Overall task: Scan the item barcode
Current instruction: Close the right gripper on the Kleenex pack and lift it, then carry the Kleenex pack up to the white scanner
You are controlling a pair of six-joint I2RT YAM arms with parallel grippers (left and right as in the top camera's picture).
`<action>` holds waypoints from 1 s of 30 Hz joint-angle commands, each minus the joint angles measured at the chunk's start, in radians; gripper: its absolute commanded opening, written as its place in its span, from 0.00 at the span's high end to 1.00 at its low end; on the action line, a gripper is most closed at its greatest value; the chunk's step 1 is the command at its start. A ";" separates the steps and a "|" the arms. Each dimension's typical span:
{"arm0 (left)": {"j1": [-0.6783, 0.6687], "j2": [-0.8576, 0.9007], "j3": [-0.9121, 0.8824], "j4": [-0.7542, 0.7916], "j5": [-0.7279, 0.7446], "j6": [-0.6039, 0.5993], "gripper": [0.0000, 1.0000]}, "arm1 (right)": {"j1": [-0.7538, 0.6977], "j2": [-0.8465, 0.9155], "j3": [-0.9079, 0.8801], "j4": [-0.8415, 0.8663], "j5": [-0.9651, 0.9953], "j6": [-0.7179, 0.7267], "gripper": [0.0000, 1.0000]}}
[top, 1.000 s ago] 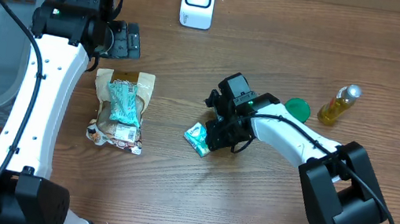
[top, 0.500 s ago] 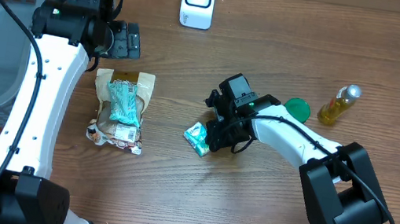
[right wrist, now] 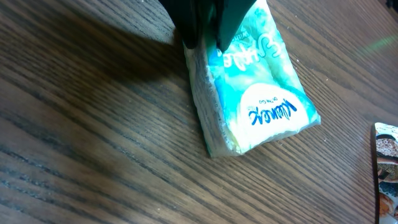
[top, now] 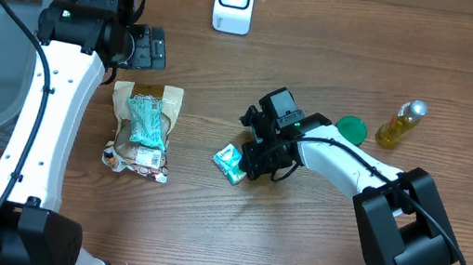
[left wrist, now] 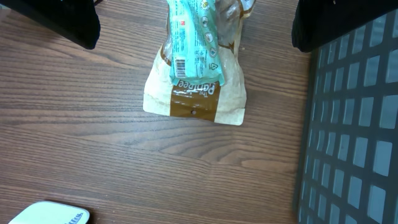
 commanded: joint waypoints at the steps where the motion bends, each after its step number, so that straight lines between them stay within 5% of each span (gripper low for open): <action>1: -0.007 -0.003 0.019 0.004 -0.009 0.019 0.00 | -0.002 0.012 -0.017 -0.011 -0.007 0.002 0.96; 11: -0.007 -0.003 0.019 0.004 -0.009 0.019 0.00 | -0.002 0.011 -0.012 -0.027 -0.002 0.008 0.96; 21: -0.007 -0.003 0.019 0.004 -0.009 0.019 0.00 | -0.050 -0.065 0.163 -0.280 -0.012 0.030 0.96; 30: -0.007 -0.003 0.019 0.003 -0.009 0.019 0.00 | -0.046 -0.070 0.172 -0.227 0.144 0.158 0.96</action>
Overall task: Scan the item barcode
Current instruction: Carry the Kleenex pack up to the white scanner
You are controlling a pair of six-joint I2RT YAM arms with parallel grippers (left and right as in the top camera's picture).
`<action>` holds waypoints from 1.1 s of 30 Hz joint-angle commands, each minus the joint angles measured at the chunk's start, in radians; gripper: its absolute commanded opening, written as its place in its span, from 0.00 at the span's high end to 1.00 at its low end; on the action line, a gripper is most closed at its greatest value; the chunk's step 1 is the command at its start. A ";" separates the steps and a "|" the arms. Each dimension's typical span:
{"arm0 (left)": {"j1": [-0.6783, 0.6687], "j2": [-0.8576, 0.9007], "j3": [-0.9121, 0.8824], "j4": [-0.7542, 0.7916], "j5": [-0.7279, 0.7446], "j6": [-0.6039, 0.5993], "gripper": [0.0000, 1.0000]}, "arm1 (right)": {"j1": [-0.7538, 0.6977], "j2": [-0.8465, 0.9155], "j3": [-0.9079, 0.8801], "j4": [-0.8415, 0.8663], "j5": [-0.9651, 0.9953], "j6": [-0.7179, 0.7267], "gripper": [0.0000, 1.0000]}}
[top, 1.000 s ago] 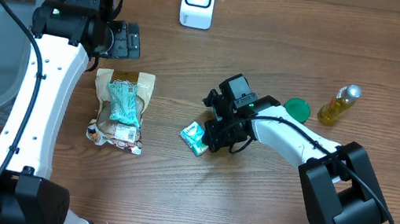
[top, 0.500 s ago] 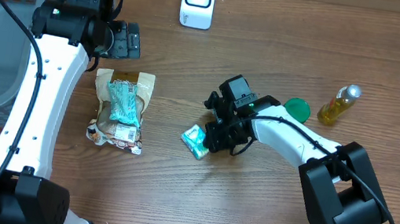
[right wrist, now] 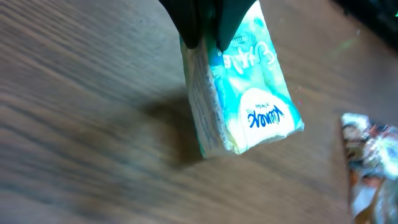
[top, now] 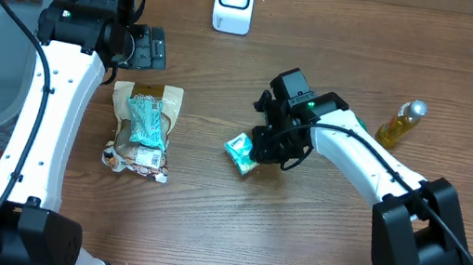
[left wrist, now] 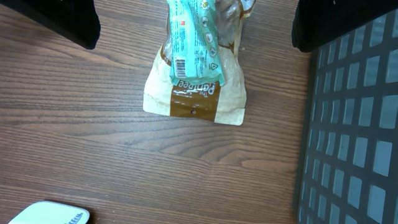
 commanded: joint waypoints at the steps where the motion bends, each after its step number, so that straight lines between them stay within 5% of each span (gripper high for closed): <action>1: -0.007 -0.003 0.019 0.004 -0.009 0.019 0.00 | 0.006 -0.027 0.019 0.034 0.121 0.096 0.96; 8: -0.007 -0.003 0.019 0.004 -0.009 0.019 0.00 | 0.008 -0.027 0.019 0.071 0.190 0.220 0.96; 33: -0.007 -0.003 0.019 0.004 -0.009 0.019 0.00 | 0.010 -0.027 0.019 0.059 0.198 0.218 0.96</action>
